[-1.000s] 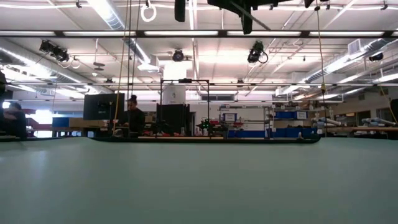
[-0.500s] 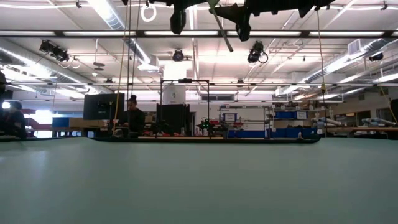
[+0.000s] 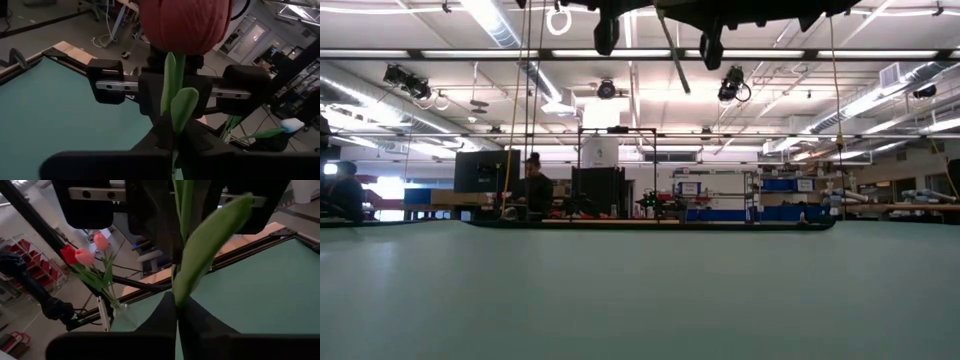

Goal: Sort flowers into vase by color
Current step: Put the dark red flower into the yellow transparent vase

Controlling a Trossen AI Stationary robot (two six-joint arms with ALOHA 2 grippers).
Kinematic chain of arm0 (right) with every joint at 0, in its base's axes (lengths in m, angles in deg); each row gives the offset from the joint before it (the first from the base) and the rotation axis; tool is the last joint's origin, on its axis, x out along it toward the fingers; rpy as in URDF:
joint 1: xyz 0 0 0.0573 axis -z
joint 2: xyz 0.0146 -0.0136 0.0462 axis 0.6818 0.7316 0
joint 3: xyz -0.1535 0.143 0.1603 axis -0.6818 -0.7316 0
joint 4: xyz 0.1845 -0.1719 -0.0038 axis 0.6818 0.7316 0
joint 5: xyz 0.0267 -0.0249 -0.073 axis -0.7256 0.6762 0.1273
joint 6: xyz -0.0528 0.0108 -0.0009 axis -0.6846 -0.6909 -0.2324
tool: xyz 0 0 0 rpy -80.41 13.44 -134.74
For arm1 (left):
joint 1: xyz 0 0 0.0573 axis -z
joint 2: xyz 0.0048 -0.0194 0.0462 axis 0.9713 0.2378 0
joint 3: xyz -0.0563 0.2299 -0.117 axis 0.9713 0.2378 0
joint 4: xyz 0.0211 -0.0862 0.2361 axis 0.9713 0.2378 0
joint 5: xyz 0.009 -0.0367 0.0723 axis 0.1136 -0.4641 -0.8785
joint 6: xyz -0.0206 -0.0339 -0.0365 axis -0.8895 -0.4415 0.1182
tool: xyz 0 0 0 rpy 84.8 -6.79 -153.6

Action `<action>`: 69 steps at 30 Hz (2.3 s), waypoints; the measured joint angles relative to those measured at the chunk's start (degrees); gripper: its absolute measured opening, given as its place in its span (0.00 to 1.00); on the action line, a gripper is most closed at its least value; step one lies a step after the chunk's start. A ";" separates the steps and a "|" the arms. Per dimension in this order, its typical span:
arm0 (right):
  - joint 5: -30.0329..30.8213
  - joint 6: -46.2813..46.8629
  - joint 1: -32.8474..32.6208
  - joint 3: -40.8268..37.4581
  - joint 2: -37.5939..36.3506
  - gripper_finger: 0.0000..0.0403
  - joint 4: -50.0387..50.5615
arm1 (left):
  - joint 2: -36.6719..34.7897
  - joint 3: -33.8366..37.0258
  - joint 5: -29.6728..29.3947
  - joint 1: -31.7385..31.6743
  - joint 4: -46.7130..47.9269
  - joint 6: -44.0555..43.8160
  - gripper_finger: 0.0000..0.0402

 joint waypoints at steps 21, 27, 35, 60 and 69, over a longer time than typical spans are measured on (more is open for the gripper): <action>19.83 -19.61 -0.05 0.00 -18.95 0.00 16.57 | -9.77 -0.09 -2.75 1.78 -0.95 18.31 0.35; 15.52 -24.29 -2.41 0.02 -27.53 0.00 17.74 | -11.04 -0.04 -3.22 2.25 2.38 19.14 0.31; 6.58 -28.33 -9.44 0.02 -33.60 0.01 26.40 | -14.27 0.02 -3.17 2.23 4.09 19.14 0.30; -22.82 -33.37 -21.69 -2.00 -34.69 0.00 32.28 | -14.25 0.00 -4.67 5.21 7.75 13.38 0.30; -23.42 -28.12 -28.96 -9.82 -34.65 0.00 21.83 | -14.25 0.00 -5.22 4.35 8.03 17.53 0.30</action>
